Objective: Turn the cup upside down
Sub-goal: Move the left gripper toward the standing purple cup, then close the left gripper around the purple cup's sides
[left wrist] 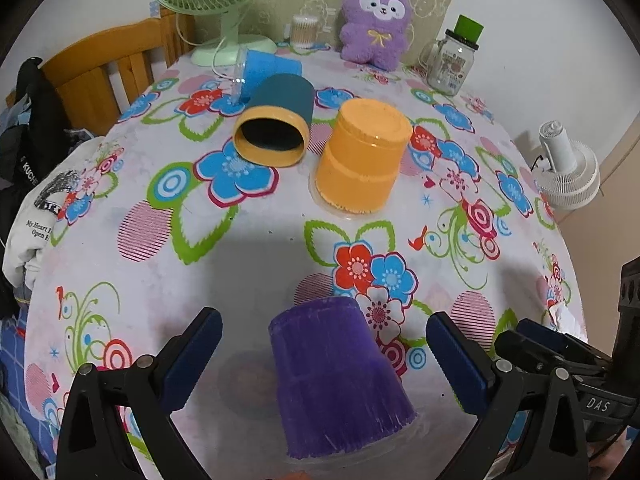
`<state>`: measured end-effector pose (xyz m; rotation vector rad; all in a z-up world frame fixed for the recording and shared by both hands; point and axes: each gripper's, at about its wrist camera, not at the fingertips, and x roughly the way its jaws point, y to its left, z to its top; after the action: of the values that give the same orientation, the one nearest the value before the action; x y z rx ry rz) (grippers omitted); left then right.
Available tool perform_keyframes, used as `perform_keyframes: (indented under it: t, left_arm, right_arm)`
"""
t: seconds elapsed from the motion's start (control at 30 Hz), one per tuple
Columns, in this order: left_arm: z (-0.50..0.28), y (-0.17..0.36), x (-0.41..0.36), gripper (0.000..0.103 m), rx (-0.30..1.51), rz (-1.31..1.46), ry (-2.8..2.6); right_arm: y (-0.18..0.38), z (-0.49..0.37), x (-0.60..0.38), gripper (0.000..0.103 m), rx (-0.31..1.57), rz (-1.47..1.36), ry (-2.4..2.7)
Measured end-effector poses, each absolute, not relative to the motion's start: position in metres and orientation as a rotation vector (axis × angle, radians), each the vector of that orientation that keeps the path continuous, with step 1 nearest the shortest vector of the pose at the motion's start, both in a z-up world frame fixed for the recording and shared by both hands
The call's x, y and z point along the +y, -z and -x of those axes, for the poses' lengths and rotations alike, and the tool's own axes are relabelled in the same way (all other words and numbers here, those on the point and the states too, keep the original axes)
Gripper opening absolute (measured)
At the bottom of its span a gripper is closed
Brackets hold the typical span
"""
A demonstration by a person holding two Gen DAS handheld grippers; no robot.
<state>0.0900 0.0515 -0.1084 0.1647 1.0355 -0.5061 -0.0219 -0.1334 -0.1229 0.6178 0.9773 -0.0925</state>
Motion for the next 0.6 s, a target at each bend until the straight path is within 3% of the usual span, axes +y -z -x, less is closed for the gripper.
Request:
perform_keyframes:
  t: [0.17, 0.33, 0.5, 0.6]
  left_arm:
    - [-0.094, 0.113, 0.053, 0.102, 1.064, -0.157, 0.494]
    - [-0.097, 0.112, 0.055, 0.093, 1.072, -0.142, 0.503]
    - [-0.098, 0.118, 0.052, 0.072, 1.107, -0.143, 0.523]
    - [-0.099, 0.121, 0.051, 0.066, 1.130, -0.137, 0.535]
  right_arm:
    - [0.123, 0.023, -0.135, 0.091, 0.973, -0.623, 0.093]
    - [0.123, 0.023, -0.135, 0.091, 0.972, -0.625, 0.093]
    - [0.123, 0.023, -0.136, 0.091, 0.969, -0.625, 0.092]
    - [0.123, 0.023, -0.136, 0.091, 0.969, -0.626, 0.092]
